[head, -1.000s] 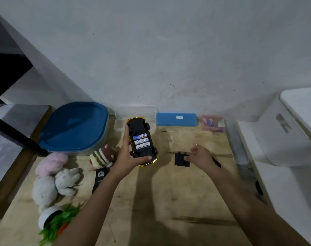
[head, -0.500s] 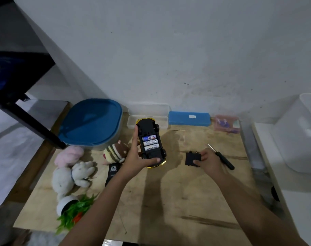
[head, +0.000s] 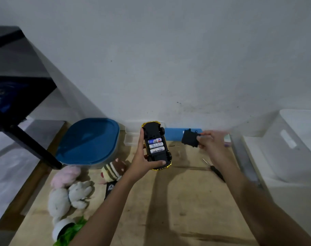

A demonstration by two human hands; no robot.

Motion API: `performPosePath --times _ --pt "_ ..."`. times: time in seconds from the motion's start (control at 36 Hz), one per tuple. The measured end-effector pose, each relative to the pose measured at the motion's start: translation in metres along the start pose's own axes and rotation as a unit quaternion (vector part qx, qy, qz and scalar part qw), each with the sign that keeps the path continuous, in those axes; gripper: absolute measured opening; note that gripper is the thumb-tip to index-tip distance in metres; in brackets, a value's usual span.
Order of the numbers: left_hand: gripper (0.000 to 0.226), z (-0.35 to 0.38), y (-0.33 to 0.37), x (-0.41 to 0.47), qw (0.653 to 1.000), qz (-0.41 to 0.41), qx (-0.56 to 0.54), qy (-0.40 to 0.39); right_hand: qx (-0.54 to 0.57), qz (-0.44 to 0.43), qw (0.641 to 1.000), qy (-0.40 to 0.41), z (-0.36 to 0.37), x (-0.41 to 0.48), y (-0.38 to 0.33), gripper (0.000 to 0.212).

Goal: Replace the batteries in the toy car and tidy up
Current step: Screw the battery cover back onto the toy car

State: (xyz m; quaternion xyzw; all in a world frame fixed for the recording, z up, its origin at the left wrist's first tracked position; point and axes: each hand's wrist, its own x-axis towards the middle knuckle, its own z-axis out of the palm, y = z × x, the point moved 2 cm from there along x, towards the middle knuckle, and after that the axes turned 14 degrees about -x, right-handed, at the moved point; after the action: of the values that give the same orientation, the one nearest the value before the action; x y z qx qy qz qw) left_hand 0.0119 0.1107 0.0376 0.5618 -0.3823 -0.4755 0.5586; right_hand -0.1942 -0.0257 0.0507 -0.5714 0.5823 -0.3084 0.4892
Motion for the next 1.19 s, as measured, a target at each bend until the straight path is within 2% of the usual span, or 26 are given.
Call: performPosePath --times 0.08,0.19,0.39,0.67,0.86,0.97,1.08,1.19 --pt "0.125 0.005 0.010 0.010 1.000 0.006 -0.007 -0.017 0.016 -0.066 0.997 -0.028 0.002 -0.008 -0.041 0.017" --pt "0.123 0.016 0.027 0.019 0.998 0.025 -0.014 -0.052 -0.017 -0.131 0.987 -0.093 0.012 -0.023 -0.078 0.013" --pt "0.125 0.025 0.043 0.033 0.993 0.048 -0.005 -0.107 -0.058 -0.183 0.979 -0.072 0.029 -0.029 -0.089 0.013" --pt "0.127 0.021 0.047 0.048 0.989 0.050 0.001 -0.139 -0.070 -0.204 0.976 -0.039 0.030 -0.023 -0.085 0.011" --pt "0.126 0.022 0.051 0.055 0.988 0.057 0.006 -0.142 -0.084 -0.228 0.970 -0.023 0.027 -0.013 -0.086 0.017" --pt "0.125 0.022 0.054 0.060 0.989 0.057 0.002 -0.134 -0.097 -0.230 0.968 -0.014 0.028 -0.007 -0.087 0.013" --pt "0.123 0.021 0.055 0.066 0.989 0.057 0.005 -0.133 -0.114 -0.234 0.965 -0.005 0.027 -0.001 -0.086 0.021" --pt "0.123 0.018 0.055 0.068 0.988 0.056 0.007 -0.142 -0.121 -0.220 0.968 -0.011 0.026 0.004 -0.086 0.012"
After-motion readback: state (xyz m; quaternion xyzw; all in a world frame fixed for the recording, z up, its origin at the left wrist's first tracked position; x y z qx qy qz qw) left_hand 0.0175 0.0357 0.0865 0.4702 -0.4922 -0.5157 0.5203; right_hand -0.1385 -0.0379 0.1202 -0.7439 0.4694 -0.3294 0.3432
